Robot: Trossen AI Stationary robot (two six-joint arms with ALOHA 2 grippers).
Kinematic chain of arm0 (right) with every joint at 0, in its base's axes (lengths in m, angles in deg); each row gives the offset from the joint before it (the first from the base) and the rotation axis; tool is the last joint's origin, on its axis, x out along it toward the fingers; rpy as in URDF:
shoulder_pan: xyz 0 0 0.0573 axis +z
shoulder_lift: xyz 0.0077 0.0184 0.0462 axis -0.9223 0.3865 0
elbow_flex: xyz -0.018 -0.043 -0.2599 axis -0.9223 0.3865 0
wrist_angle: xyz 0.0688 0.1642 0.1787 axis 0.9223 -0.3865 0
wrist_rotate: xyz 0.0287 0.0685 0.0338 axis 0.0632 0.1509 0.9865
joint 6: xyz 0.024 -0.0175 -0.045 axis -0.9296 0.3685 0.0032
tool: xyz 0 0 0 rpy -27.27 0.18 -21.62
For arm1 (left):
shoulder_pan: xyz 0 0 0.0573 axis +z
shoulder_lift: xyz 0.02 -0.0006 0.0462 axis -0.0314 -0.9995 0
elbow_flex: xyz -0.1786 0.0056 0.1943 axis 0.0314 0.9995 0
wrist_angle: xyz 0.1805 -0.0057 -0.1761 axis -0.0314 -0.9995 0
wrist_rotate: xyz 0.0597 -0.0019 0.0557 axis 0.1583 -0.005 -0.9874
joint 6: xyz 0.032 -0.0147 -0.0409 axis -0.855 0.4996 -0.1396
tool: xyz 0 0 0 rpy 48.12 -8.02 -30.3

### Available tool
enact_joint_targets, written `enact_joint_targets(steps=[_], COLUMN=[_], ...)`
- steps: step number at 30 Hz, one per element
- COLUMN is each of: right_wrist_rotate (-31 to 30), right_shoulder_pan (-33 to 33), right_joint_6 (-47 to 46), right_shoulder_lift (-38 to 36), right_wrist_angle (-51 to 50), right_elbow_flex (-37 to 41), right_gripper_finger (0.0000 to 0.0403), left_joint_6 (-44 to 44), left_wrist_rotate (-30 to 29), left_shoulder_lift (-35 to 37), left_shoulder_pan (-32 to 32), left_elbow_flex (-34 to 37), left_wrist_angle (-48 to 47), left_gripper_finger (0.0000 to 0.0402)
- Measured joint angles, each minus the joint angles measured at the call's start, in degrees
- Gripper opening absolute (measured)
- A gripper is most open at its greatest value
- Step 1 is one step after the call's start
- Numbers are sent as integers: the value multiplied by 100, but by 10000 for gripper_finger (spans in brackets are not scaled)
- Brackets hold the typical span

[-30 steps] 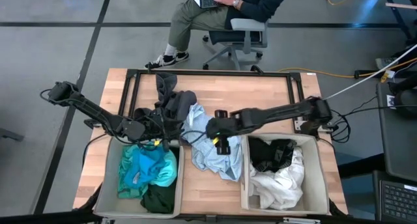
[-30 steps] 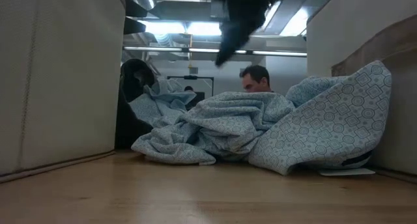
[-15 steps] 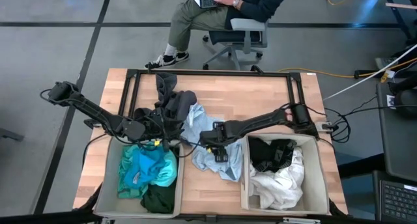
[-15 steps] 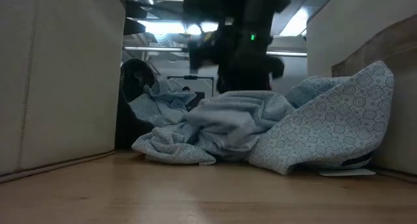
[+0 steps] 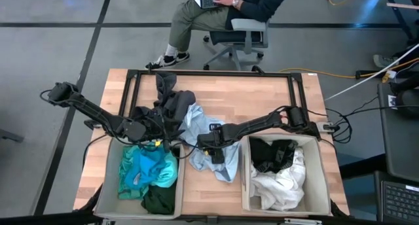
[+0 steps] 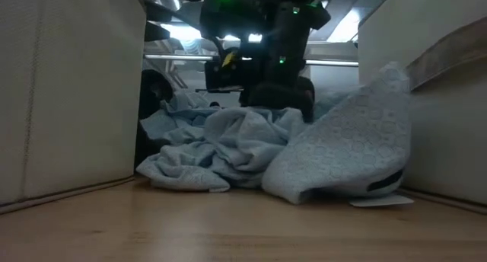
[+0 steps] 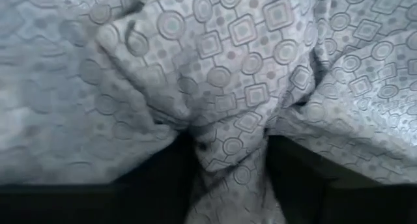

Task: Sort clothes
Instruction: Put the blue patient gown into the left brown laundry organizer

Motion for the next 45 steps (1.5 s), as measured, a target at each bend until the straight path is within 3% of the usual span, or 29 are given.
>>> enact_joint_targets(steps=[5,7,18,27,36,45], right_wrist_rotate=[-72,-155,-258,-971,-1867,-2110], right_shoulder_pan=[3,11,45,48,44,42], right_joint_6=[13,72,276,458,857,1185], right_shoulder_lift=[2,-5,-1094,-2387,-3473,-3941], right_wrist_angle=[-2,-50,-576,-824,-294,51], right_elbow_flex=[4,4,74,56,48,44], right_gripper_finger=[60,36,43,46,44,44], left_joint_6=[13,15,249,256,347,392], left_wrist_rotate=[2,2,3,4,-98,-122], left_shoulder_lift=[0,0,-2,-7,-7,-7], left_shoulder_pan=[0,0,3,0,187,333], left_elbow_flex=[0,0,7,7,11,9], left_wrist_angle=[0,1,48,86,143,34], left_gripper_finger=[182,182,182,182,182,182])
